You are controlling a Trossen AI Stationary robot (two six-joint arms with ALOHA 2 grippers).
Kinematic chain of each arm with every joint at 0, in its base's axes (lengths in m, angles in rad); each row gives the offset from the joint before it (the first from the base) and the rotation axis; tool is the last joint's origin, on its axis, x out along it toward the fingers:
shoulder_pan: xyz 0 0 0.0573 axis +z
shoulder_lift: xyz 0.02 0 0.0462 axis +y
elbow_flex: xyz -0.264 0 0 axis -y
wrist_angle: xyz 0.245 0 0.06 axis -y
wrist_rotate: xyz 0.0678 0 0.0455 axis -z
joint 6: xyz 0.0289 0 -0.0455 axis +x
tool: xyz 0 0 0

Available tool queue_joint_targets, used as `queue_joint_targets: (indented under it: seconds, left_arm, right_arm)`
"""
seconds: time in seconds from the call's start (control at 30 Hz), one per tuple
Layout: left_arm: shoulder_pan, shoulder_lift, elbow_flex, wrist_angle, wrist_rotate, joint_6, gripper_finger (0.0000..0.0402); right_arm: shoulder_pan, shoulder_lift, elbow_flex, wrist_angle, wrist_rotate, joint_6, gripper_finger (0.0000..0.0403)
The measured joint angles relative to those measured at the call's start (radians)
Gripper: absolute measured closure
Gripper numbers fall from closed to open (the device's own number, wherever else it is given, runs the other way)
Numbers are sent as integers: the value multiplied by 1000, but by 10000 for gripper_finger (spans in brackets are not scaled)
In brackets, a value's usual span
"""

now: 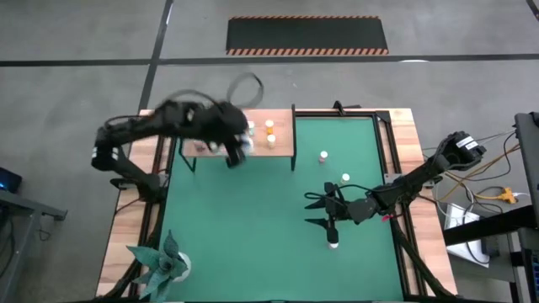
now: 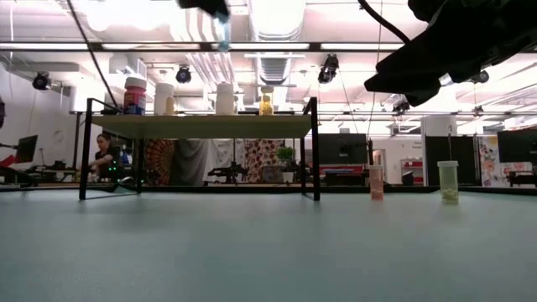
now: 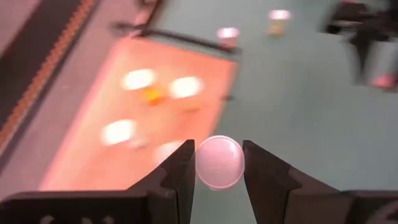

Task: Pick and place medicine bottles onto shelf by color
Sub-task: Put the blue pill bottle on the shelf

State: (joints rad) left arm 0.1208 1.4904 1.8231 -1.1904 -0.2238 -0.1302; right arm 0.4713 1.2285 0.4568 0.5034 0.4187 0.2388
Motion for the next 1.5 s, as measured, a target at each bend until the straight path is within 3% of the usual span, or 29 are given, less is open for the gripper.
queue_joint_targets:
  seconds: [0.27, 0.4, 0.6, 0.73, 1.5]
  left_arm:
    - [325, -87, -119, 2, 4, 41, 304]
    - [399, -106, -241, 52, 12, 34, 304]
    - [403, -105, -393, 226, 121, 34, 304]
    - [404, -97, -448, 276, 133, 33, 304]
    - [403, -102, -498, 305, 99, 73, 297]
  right_arm:
    - [0, 0, 0, 4, 0, 14, 225]
    - [0, 0, 0, 3, 0, 15, 224]
    - [0, 0, 0, 3, 0, 15, 225]
    - [0, 0, 0, 3, 0, 15, 224]
    - [0, 0, 1, 3, 0, 16, 223]
